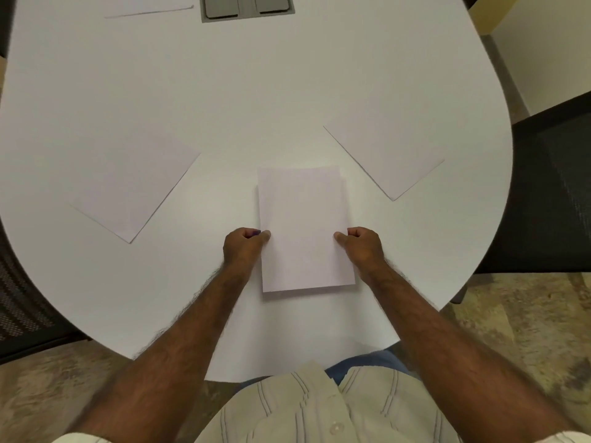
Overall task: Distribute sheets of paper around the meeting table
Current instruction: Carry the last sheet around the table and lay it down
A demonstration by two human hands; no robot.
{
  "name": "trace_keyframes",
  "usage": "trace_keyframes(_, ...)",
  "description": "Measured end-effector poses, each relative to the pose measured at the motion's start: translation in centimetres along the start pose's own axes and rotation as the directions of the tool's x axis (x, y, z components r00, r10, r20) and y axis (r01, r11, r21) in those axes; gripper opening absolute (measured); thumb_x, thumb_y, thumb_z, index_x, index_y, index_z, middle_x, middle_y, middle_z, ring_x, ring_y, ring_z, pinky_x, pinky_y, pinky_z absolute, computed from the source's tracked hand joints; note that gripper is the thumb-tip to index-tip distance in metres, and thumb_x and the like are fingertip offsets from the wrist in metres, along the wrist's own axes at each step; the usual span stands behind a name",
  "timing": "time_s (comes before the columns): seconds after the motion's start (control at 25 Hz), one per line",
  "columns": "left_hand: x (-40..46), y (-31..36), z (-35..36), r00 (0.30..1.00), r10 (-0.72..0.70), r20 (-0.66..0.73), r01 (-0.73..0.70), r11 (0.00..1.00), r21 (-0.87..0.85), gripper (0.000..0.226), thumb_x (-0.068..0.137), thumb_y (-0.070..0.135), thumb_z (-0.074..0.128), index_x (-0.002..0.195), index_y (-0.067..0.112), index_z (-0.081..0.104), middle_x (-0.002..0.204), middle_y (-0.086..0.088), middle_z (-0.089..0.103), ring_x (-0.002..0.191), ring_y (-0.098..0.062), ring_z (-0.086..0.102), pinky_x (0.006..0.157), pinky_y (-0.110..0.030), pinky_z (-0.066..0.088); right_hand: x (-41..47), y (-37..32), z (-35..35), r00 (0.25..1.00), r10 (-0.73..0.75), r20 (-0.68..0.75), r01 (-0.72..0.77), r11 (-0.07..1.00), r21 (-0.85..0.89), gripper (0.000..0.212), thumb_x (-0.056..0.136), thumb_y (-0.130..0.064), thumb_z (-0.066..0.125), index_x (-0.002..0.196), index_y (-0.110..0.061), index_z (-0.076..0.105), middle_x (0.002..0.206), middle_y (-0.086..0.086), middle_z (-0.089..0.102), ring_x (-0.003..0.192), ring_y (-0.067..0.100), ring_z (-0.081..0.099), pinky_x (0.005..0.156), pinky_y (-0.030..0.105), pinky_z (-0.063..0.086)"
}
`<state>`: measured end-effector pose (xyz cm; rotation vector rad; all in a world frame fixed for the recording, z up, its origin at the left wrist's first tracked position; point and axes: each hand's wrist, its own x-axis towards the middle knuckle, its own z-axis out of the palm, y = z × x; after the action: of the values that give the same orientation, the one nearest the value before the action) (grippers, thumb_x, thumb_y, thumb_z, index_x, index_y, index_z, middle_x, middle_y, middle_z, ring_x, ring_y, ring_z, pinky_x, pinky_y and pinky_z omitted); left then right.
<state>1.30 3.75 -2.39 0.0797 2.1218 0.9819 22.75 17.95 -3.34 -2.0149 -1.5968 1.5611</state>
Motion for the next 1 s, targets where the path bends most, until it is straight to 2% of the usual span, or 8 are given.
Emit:
trace_keyframes(0.08, -1.5, 0.6, 0.7, 0.999, 0.016, 0.030, -0.016, 1.000, 0.005, 0.026, 0.085, 0.032, 0.083, 0.100, 0.011, 0.076, 0.095, -0.003, 0.075, 0.081, -0.020, 0.066, 0.072, -0.028, 0.052, -0.9, 1.0, -2.0, 1.000, -0.001, -0.005, 0.001, 0.999, 0.037, 0.029, 0.087, -0.032, 0.081, 0.084, -0.004, 0.072, 0.079, 0.003, 0.069, 0.072, 0.022, 0.060, 0.071, 0.034, 0.052)
trace_keyframes(0.16, -3.7, 1.3, 1.7, 0.997, 0.041, 0.060, -0.042, 0.999, 0.022, 0.026, 0.086, 0.031, 0.082, 0.101, 0.010, 0.076, 0.094, -0.002, 0.075, 0.077, -0.017, 0.064, 0.067, -0.026, 0.050, -1.9, 2.0, -4.3, 1.000, -0.008, -0.021, 0.010, 0.995, 0.095, 0.023, 0.088, -0.032, 0.081, 0.092, -0.009, 0.078, 0.089, 0.005, 0.080, 0.080, 0.026, 0.071, 0.081, 0.040, 0.061)
trace_keyframes(0.28, -7.2, 1.8, 3.8, 0.990, 0.077, 0.121, -0.081, 0.996, 0.030, 0.026, 0.087, 0.028, 0.082, 0.102, 0.008, 0.076, 0.094, -0.001, 0.074, 0.077, -0.015, 0.064, 0.067, -0.026, 0.049, -3.5, 4.0, -8.2, 0.999, -0.005, -0.046, 0.014, 0.980, 0.198, 0.019, 0.091, -0.030, 0.081, 0.100, -0.013, 0.080, 0.099, 0.003, 0.082, 0.094, 0.029, 0.078, 0.091, 0.046, 0.064)
trace_keyframes(0.4, -11.3, 2.1, 6.8, 0.978, 0.123, 0.167, -0.133, 0.990, 0.048, 0.024, 0.088, 0.026, 0.081, 0.102, 0.008, 0.076, 0.090, 0.001, 0.074, 0.072, -0.013, 0.063, 0.062, -0.023, 0.047, -5.2, 7.1, -12.6, 0.997, 0.012, -0.076, 0.013, 0.947, 0.320, 0.017, 0.092, -0.028, 0.082, 0.102, -0.014, 0.080, 0.102, 0.004, 0.081, 0.098, 0.030, 0.077, 0.093, 0.046, 0.064)
trace_keyframes(0.52, -16.0, 1.9, 10.4, 0.964, 0.154, 0.216, -0.168, 0.985, 0.044, 0.025, 0.089, 0.026, 0.081, 0.104, 0.007, 0.076, 0.093, 0.000, 0.074, 0.074, -0.013, 0.063, 0.061, -0.022, 0.046, -7.4, 10.6, -17.3, 0.994, 0.031, -0.107, 0.018, 0.901, 0.434, 0.007, 0.095, -0.021, 0.081, 0.091, -0.019, 0.076, 0.097, 0.001, 0.078, 0.093, 0.028, 0.075, 0.088, 0.044, 0.063)
trace_keyframes(0.72, -24.1, -0.1, 16.8, 0.935, 0.151, 0.321, -0.185, 0.980, 0.076, 0.025, 0.091, 0.025, 0.080, 0.107, 0.007, 0.076, 0.103, -0.006, 0.075, 0.080, -0.017, 0.063, 0.064, -0.024, 0.047, -11.0, 18.9, -25.0, 0.981, 0.100, -0.164, -0.002, 0.859, 0.512, 0.006, 0.093, -0.022, 0.083, 0.093, -0.018, 0.079, 0.095, 0.003, 0.083, 0.088, 0.030, 0.080, 0.080, 0.045, 0.067)
trace_keyframes(0.88, -30.2, -1.7, 22.9, 0.892, 0.142, 0.428, -0.217, 0.967, 0.131, 0.022, 0.091, 0.024, 0.079, 0.104, 0.008, 0.076, 0.103, -0.005, 0.075, 0.081, -0.017, 0.064, 0.066, -0.025, 0.048, -14.0, 26.0, -31.2, 0.959, 0.176, -0.223, -0.017, 0.818, 0.575, 0.008, 0.093, -0.021, 0.082, 0.088, -0.019, 0.076, 0.091, 0.002, 0.081, 0.080, 0.026, 0.075, 0.073, 0.037, 0.062)
trace_keyframes(1.0, -34.7, -2.6, 27.9, 0.854, 0.127, 0.505, -0.244, 0.954, 0.173, 0.018, 0.093, 0.028, 0.078, 0.102, 0.013, 0.074, 0.104, -0.002, 0.074, 0.089, -0.018, 0.067, 0.075, -0.026, 0.053, -16.4, 31.1, -35.5, 0.930, 0.250, -0.269, -0.024, 0.773, 0.634, 0.007, 0.094, -0.020, 0.082, 0.091, -0.016, 0.076, 0.089, 0.003, 0.080, 0.074, 0.022, 0.072, 0.066, 0.032, 0.057)
